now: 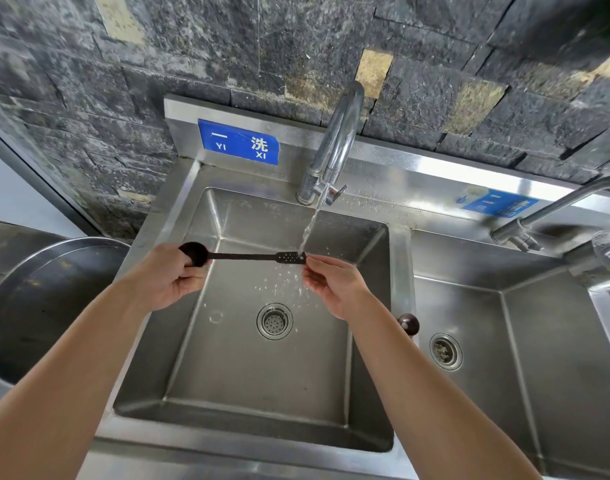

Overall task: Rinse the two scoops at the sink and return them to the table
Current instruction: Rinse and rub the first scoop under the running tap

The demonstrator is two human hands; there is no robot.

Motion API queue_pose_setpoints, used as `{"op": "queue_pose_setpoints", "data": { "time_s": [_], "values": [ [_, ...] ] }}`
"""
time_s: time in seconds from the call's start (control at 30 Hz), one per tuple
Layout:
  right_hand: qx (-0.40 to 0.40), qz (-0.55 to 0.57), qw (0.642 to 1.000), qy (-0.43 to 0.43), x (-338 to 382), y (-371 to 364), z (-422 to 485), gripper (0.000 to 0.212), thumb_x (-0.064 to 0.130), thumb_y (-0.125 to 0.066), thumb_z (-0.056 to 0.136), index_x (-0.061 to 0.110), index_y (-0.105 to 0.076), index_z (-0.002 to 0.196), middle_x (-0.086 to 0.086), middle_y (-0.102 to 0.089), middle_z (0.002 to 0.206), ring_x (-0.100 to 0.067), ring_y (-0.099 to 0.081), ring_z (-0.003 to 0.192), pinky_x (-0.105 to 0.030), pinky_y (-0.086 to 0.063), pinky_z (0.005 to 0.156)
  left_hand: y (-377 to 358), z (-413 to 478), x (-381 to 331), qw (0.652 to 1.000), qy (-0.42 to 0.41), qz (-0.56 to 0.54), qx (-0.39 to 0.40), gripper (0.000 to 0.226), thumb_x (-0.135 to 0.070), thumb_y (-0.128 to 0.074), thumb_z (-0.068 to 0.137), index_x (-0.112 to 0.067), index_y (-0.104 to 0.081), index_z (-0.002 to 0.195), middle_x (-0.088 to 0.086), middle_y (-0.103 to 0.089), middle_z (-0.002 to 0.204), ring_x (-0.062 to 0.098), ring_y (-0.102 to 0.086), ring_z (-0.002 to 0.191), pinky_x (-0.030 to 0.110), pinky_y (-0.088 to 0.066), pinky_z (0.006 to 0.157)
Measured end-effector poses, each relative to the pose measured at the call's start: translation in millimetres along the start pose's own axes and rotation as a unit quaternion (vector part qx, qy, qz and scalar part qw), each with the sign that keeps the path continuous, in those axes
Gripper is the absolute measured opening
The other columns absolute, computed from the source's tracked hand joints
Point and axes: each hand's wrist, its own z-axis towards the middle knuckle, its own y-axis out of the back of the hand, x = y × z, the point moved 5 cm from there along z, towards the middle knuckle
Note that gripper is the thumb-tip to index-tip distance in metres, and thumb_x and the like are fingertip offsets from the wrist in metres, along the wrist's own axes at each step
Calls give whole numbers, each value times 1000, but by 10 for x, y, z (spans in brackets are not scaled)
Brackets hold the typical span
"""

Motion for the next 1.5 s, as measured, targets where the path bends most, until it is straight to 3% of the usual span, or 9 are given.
{"op": "queue_pose_setpoints", "data": {
  "time_s": [0.17, 0.43, 0.8, 1.0, 1.1, 1.17, 1.27, 1.37, 1.5],
  "values": [
    [3, 6, 1000, 4, 55, 51, -51, 16, -6, -68, 85, -8, -70, 101, -15, -71, 77, -21, -68, 66, -32, -61, 71, -64, 21, -5, 1000, -8, 12, -4, 32, 11, -19, 93, -4, -44, 108, 8, -51, 61, 5, -29, 38, 18, -23, 32],
    [-9, 11, 1000, 27, 192, 222, -125, 7, -5, -65, 87, -3, -71, 90, -13, -70, 71, -19, -67, 62, -30, -60, 70, -343, 65, -83, 998, -29, 46, 16, 33, 13, -19, 93, -1, -48, 99, 13, -48, 79, 5, -29, 39, 19, -20, 37],
    [-36, 38, 997, 48, 331, 713, -197, 10, 7, -76, 82, 1, -72, 88, -12, -72, 73, -20, -69, 64, -28, -59, 64, -903, 193, -94, 996, -30, 82, 25, 36, 19, -20, 89, 1, -52, 92, 17, -53, 80, 6, -28, 36, 19, -21, 35],
    [-59, 32, 996, 55, 407, 975, -285, 3, 3, -72, 84, 0, -71, 85, -13, -70, 70, -21, -68, 62, -29, -60, 62, -1196, 311, -46, 997, -11, 63, 40, 33, 18, -24, 89, -1, -48, 103, 17, -52, 82, 7, -28, 42, 19, -20, 40],
    [-42, 0, 998, 37, 378, 1065, -353, 6, 1, -65, 89, 1, -67, 83, -14, -68, 65, -23, -68, 58, -32, -61, 59, -1378, 342, -7, 997, 4, -16, 78, 20, 8, -33, 91, -10, -40, 91, 10, -42, 73, 7, -28, 35, 18, -23, 37],
    [-23, -31, 999, 19, 343, 1110, -428, 6, 0, -62, 90, -1, -65, 94, -17, -68, 68, -27, -68, 58, -33, -60, 56, -1479, 356, 37, 992, 29, -68, 107, 14, -5, -36, 93, -11, -39, 80, 8, -44, 66, 8, -27, 32, 18, -23, 35],
    [24, -71, 997, -2, 257, 1122, -515, 18, 5, -62, 92, -4, -62, 108, -21, -68, 76, -27, -63, 55, -31, -55, 48, -1579, 399, 109, 987, 50, -74, 131, 29, -29, -39, 98, -10, -47, 78, 8, -54, 67, 8, -26, 32, 20, -18, 36],
    [69, -154, 985, -37, 108, 1072, -550, 26, 20, -61, 95, -4, -68, 101, -10, -61, 68, -17, -52, 51, -26, -45, 44, -1602, 454, 177, 993, 37, -36, 106, 46, -49, -39, 98, -12, -60, 80, 7, -67, 74, 8, -25, 31, 19, -15, 40],
    [134, -108, 981, -95, -165, 1000, -612, 25, 24, -62, 93, 2, -71, 87, -5, -51, 58, -14, -41, 45, -23, -33, 41, -1622, 441, 223, 991, 22, -96, 90, 38, -42, -50, 96, -12, -61, 75, 6, -66, 68, 15, -47, 51, 25, -37, 54]
  ]
}}
